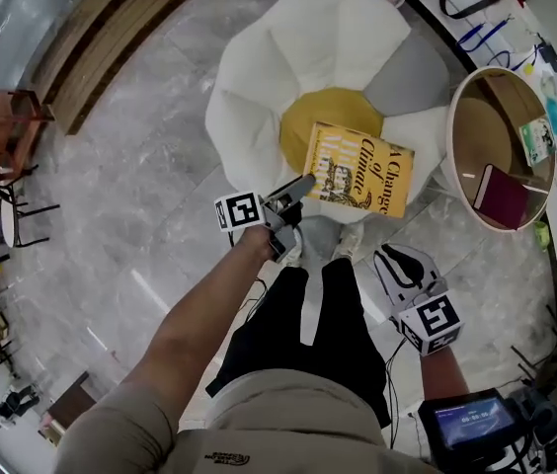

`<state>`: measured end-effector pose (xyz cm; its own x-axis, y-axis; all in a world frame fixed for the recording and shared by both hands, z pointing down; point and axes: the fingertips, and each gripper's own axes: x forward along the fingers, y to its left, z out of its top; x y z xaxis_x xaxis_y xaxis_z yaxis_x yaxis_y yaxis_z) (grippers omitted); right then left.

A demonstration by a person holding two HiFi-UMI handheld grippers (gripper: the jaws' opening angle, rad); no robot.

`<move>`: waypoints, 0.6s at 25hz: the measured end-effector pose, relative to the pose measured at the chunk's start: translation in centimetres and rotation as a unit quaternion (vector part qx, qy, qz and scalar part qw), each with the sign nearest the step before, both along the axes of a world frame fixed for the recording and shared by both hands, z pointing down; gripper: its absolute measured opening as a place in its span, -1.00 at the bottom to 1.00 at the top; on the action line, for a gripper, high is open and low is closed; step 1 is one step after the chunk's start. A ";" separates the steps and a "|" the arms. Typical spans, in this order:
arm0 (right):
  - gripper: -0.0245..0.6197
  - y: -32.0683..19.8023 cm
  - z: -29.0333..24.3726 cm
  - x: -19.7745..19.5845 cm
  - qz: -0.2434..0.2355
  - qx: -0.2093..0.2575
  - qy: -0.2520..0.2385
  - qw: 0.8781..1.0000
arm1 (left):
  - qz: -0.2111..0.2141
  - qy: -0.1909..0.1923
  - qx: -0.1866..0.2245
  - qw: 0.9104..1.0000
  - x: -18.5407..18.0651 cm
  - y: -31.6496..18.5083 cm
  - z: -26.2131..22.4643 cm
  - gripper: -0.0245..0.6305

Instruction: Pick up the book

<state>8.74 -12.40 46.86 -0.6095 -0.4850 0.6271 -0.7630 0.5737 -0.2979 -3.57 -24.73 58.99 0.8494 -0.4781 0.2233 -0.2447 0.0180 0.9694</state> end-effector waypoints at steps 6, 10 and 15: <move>-0.80 1.1 -4.2 -0.4 0.020 0.011 0.009 1.000 | -0.009 0.040 0.007 0.999 -1.2 1.7 -7.0 -0.47; -0.83 2.2 -6.8 -0.6 0.026 0.020 0.017 0.999 | -0.020 0.068 0.007 0.997 -1.9 2.8 -11.5 -0.47; -0.84 3.6 -9.9 -0.3 0.033 0.030 0.016 0.999 | -0.026 0.091 0.019 0.995 -2.4 4.1 -16.5 -0.47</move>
